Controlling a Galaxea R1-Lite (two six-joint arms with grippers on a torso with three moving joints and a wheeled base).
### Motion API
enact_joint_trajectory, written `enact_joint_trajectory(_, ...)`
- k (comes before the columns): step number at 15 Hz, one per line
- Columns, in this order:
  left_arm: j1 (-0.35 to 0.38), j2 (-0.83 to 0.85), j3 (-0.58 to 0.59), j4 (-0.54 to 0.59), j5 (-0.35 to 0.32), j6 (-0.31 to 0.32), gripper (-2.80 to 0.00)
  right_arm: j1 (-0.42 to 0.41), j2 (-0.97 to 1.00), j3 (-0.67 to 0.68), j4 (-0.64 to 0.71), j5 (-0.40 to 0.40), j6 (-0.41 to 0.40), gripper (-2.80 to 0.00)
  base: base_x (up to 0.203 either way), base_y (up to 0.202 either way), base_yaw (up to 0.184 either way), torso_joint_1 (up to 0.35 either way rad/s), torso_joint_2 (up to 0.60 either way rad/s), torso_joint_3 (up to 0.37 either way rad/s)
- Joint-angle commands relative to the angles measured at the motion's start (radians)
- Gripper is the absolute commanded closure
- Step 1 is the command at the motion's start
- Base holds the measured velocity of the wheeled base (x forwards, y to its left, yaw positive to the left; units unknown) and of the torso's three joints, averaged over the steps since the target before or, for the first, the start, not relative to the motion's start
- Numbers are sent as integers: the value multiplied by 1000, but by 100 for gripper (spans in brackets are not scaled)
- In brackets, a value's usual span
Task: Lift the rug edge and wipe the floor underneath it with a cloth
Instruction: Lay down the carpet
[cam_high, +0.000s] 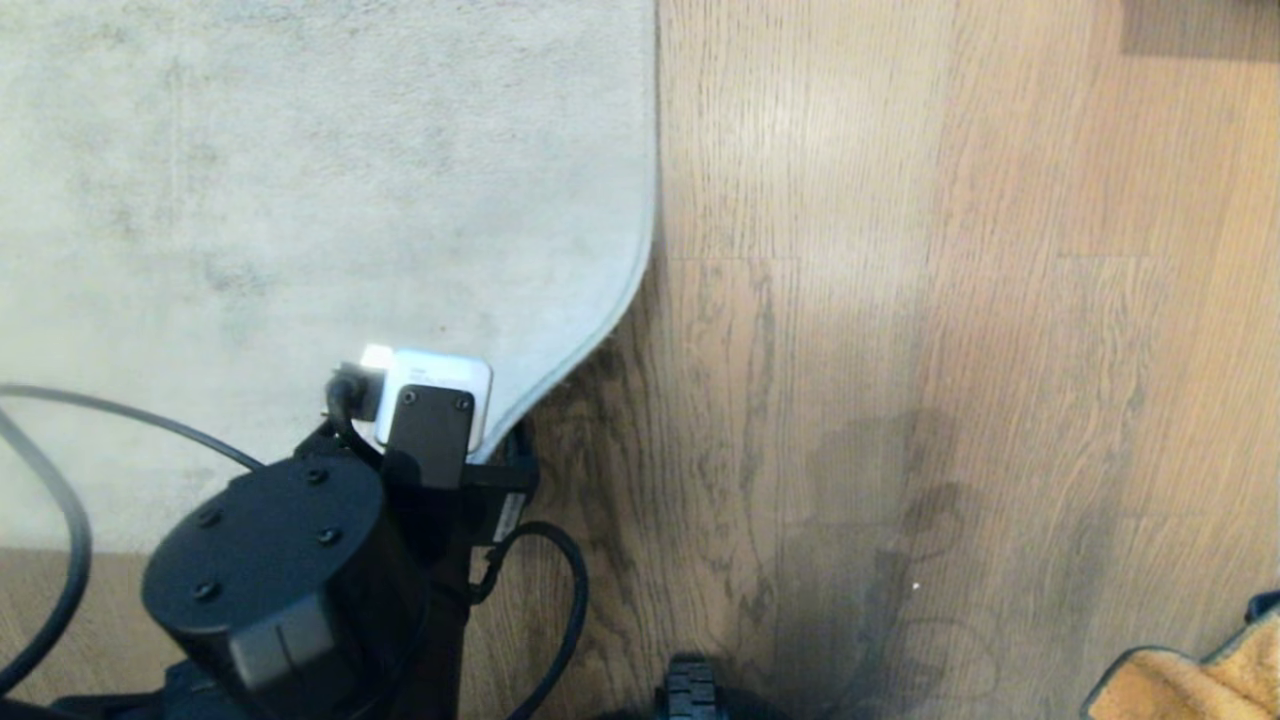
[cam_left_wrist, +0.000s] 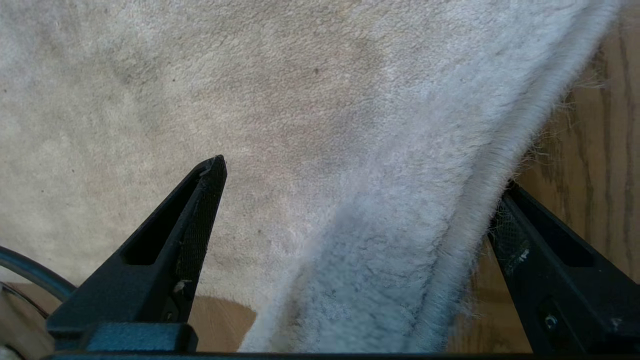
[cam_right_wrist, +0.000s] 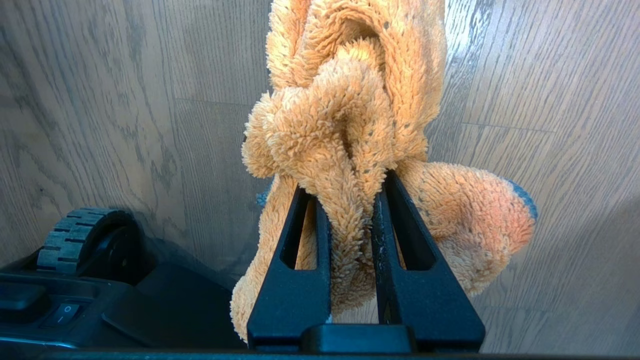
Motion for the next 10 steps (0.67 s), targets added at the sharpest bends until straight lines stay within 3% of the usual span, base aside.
enact_joint_trajectory(1, -4, -10, 4, -8, 8, 2, -280, 0, 1, 0, 0, 1, -1, 0, 0, 0, 0, 0, 0, 0)
enact_joint_trajectory(10, -17, -118, 7, -9, 9, 1, -280, 0, 1, 0, 0, 1, -1, 0, 0, 0, 0, 0, 0, 0)
